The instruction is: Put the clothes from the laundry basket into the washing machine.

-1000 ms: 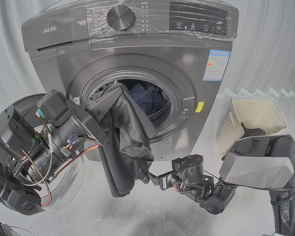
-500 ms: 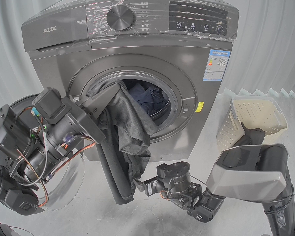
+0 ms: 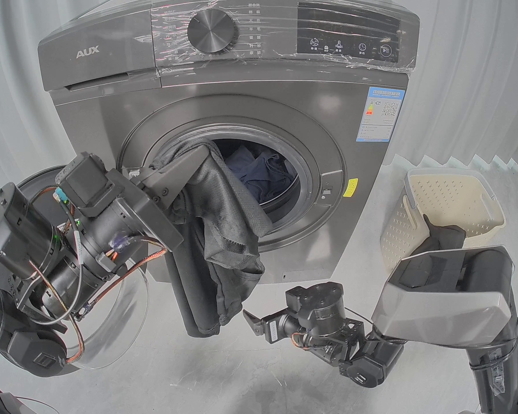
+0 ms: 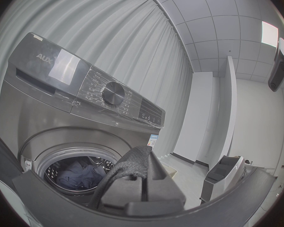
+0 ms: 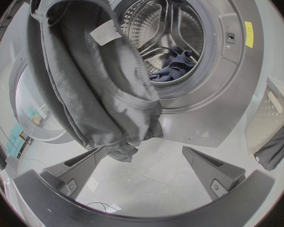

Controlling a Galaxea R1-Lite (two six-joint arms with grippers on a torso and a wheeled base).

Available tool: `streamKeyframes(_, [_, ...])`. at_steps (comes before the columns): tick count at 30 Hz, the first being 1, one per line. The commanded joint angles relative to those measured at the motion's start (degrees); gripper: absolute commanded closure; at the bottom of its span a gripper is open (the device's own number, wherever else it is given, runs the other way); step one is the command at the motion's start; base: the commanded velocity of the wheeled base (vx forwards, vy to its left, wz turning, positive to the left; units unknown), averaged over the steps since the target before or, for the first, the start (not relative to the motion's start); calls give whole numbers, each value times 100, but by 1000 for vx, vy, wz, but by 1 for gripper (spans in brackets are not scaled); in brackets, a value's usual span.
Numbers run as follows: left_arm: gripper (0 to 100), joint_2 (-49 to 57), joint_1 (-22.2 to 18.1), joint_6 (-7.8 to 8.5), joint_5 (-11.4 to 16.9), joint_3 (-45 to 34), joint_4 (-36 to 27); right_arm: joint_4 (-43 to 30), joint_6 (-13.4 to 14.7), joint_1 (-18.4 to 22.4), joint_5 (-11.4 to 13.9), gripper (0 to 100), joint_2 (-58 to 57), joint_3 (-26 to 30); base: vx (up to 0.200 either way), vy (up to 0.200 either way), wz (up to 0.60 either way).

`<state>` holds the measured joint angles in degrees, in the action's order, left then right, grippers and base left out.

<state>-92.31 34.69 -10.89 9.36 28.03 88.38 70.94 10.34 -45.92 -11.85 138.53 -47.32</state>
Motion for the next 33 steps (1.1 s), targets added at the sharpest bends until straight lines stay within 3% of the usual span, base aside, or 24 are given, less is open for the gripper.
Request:
streamKeyframes(1, [100,2,-7,-1,4,1,4,-10,-14,233,-2,0,-239,197,0,0,0])
streamKeyframes(11, [100,37,29,8,4,1,4,-1,-85,628,69,0,-11,-137,0,0,0])
streamKeyframes(33, [100,55,37,8,4,-25,4,122,-102,127,218,0,104,-541,0,0,0])
